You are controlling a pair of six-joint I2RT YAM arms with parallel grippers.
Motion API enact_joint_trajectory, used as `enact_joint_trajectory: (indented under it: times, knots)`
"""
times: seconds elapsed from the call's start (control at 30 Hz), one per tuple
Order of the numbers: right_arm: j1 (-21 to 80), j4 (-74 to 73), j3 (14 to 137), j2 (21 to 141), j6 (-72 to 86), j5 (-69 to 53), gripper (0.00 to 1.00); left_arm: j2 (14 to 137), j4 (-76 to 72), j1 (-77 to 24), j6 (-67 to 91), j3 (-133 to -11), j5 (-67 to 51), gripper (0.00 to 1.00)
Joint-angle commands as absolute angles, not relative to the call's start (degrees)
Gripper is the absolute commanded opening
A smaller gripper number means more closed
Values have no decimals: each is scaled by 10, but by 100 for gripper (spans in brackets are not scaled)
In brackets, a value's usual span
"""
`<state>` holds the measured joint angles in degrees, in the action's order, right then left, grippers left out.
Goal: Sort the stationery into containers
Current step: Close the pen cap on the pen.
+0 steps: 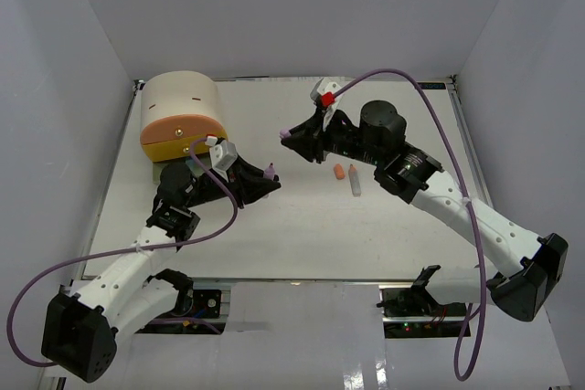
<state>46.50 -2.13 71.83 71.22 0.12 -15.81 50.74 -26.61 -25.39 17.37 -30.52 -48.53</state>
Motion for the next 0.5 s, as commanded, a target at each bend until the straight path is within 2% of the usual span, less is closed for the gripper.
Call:
enact_joint_trajectory:
  times: [0.0,0.13,0.47]
  knots:
    - [463,91,712,692,24,-240,15,517,-330,-250,180,-340,-532,6]
    - [463,134,725,693,51,-273,12,527,-357,-245,184,-340,-541,5]
    - [463,256,675,701,162,-381,13,509,-446,-221,234,-292,-562,4]
